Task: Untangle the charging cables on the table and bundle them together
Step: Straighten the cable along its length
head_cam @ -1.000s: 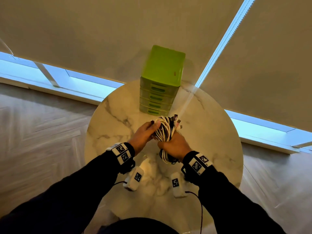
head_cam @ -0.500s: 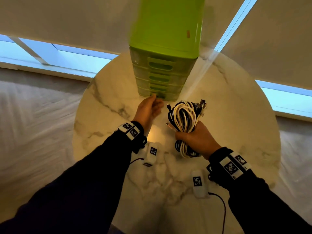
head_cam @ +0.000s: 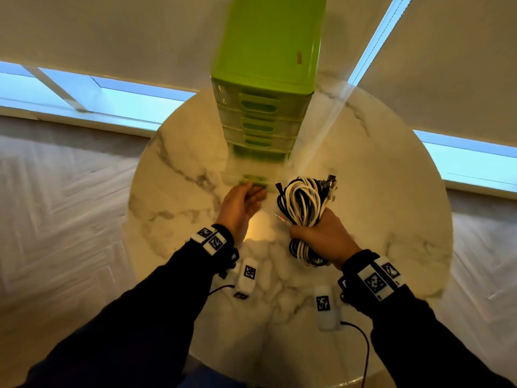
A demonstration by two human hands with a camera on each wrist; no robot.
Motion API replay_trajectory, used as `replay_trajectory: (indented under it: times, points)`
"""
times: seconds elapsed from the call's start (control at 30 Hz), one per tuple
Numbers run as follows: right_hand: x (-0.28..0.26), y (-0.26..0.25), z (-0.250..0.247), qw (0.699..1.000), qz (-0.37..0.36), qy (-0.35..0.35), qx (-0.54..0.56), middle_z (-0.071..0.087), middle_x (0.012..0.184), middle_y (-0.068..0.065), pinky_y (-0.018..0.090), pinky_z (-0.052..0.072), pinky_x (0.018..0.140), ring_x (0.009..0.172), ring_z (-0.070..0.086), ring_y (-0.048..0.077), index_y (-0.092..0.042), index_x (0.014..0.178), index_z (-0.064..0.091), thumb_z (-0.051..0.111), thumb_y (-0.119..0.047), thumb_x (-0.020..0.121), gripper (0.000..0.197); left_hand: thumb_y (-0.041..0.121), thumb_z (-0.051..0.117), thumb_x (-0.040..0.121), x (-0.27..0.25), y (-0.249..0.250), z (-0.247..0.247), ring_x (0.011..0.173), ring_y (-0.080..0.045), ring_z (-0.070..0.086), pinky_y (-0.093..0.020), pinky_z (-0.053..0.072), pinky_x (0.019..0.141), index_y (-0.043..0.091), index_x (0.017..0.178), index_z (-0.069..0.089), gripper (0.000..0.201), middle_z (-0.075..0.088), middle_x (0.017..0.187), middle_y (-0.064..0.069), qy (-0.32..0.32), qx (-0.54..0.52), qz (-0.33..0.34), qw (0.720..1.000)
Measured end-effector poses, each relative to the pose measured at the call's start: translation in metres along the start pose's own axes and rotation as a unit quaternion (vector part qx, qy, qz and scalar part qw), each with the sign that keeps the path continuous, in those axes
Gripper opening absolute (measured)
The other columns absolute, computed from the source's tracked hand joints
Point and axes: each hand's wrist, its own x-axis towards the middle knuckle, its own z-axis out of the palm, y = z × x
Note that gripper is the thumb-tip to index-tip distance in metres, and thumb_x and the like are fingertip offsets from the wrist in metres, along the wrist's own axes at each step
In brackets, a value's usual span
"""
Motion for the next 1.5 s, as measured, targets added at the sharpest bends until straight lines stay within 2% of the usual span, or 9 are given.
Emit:
replay_trajectory:
  times: [0.17,0.53,0.8,0.93,1.07,1.13,1.23,1.37,1.5]
  points:
    - [-0.027,-0.013,0.01,0.999,-0.028,-0.005,0.022,0.073,0.101,-0.011,0.03,0.053,0.086,0.096,0.067,0.006,-0.026,0.113,0.069,0.078,-0.015,0.073,0.042,0.03,0.051,0.103,-0.043,-0.018,-0.022,0.097,-0.021,0.068,-0.032,0.049,0.081,0.002,0.123,0.065,0.037,0.074,0.111,-0.014,0.008,0.027,-0.019,0.999]
    - [-0.065,-0.022,0.033,1.0,-0.01,-0.017,0.002,0.072,0.098,-0.01,0.038,0.056,0.089,0.096,0.067,0.012,-0.028,0.105,0.07,0.071,-0.04,0.048,0.059,0.031,0.051,0.102,-0.088,-0.033,-0.045,0.096,-0.016,0.07,-0.032,0.048,0.084,0.009,0.118,0.067,0.031,0.074,0.107,-0.006,0.012,0.015,-0.03,0.999]
    - [-0.048,-0.044,0.042,1.0,0.026,-0.003,-0.008,0.07,0.099,-0.008,0.035,0.054,0.086,0.095,0.064,0.013,-0.021,0.108,0.067,0.072,-0.049,0.045,0.069,0.023,0.056,0.102,-0.101,-0.013,-0.06,0.066,-0.025,0.058,-0.035,0.043,0.056,0.003,0.107,0.061,0.022,0.065,0.081,-0.011,0.012,0.119,-0.005,0.993]
    - [-0.008,-0.059,0.052,0.997,0.066,0.03,0.0,0.072,0.111,-0.004,0.039,0.056,0.093,0.101,0.066,0.018,-0.024,0.117,0.068,0.08,-0.052,0.045,0.078,0.014,0.059,0.099,-0.09,0.022,-0.071,0.065,-0.017,0.057,-0.016,0.046,0.052,0.009,0.104,0.061,0.007,0.062,0.082,-0.008,0.039,0.298,0.115,0.947]
    - [0.036,-0.074,0.07,0.993,0.107,0.041,0.005,0.071,0.109,0.003,0.042,0.058,0.09,0.099,0.067,0.023,-0.022,0.111,0.068,0.081,-0.048,0.045,0.072,0.022,0.071,0.091,-0.059,0.054,-0.084,0.082,-0.016,0.057,-0.023,0.044,0.074,0.014,0.119,0.064,0.03,0.058,0.104,0.0,0.055,0.458,0.165,0.872]
    - [0.051,-0.077,0.079,0.99,0.132,0.051,-0.002,0.07,0.111,0.006,0.042,0.058,0.091,0.101,0.066,0.025,-0.018,0.114,0.067,0.082,-0.042,0.049,0.071,0.026,0.073,0.09,-0.053,0.061,-0.085,0.092,-0.014,0.055,-0.012,0.041,0.073,0.016,0.127,0.062,0.04,0.055,0.111,0.001,0.031,0.504,0.153,0.849]
    - [0.078,-0.078,0.093,0.985,0.16,0.065,-0.003,0.07,0.114,0.008,0.041,0.058,0.091,0.104,0.066,0.027,-0.012,0.118,0.067,0.081,-0.039,0.054,0.071,0.022,0.074,0.091,-0.044,0.059,-0.09,0.086,-0.005,0.054,0.004,0.035,0.061,0.017,0.131,0.062,0.042,0.057,0.115,0.001,0.003,0.49,0.13,0.862]
    - [0.1,-0.08,0.112,0.983,0.162,0.084,0.016,0.067,0.107,0.0,0.038,0.055,0.095,0.102,0.064,0.021,-0.015,0.107,0.068,0.082,-0.034,0.068,0.045,0.028,0.075,0.089,-0.036,0.058,-0.099,0.086,-0.006,0.054,-0.002,0.037,0.064,0.02,0.129,0.065,0.042,0.06,0.117,0.001,-0.031,0.505,0.139,0.851]
    - [0.104,-0.076,0.132,0.975,0.192,0.1,0.041,0.074,0.102,0.002,0.04,0.06,0.087,0.094,0.069,0.024,-0.021,0.087,0.067,0.077,-0.029,0.052,0.038,0.03,0.073,0.09,-0.031,0.065,-0.103,0.088,-0.008,0.055,-0.009,0.04,0.069,0.025,0.127,0.065,0.039,0.059,0.112,0.003,-0.076,0.547,0.141,0.822]
